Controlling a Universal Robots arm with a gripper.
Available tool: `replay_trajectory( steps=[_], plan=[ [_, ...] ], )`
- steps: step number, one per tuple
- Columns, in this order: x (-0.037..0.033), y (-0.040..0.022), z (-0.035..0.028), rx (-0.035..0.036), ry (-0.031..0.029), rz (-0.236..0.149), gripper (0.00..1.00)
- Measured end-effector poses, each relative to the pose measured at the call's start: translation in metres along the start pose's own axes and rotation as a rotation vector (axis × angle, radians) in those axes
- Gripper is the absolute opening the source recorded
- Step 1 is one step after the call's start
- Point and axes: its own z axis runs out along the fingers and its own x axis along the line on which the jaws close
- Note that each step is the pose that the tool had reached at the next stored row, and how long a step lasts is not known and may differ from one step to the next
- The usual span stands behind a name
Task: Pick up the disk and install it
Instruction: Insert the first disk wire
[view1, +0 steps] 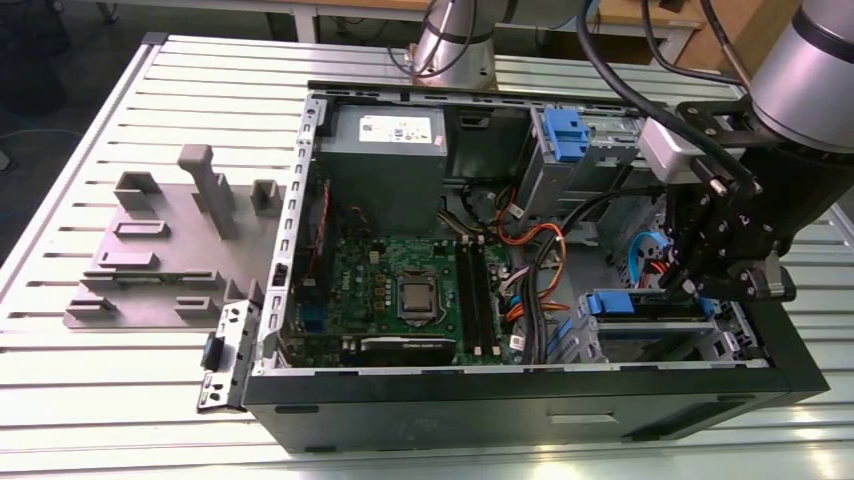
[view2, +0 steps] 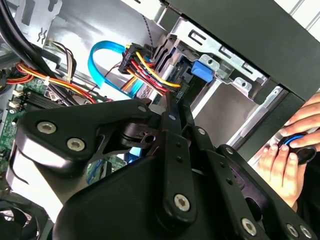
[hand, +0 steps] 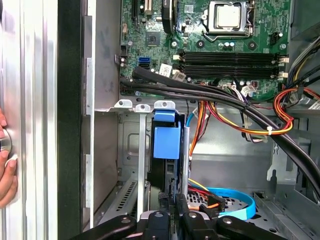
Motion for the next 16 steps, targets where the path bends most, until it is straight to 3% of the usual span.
replay_trajectory(
  steps=[16],
  plan=[
    [-0.0002, 0.0007, 0.0023, 0.0030, 0.0000, 0.001, 0.16]
  ],
)
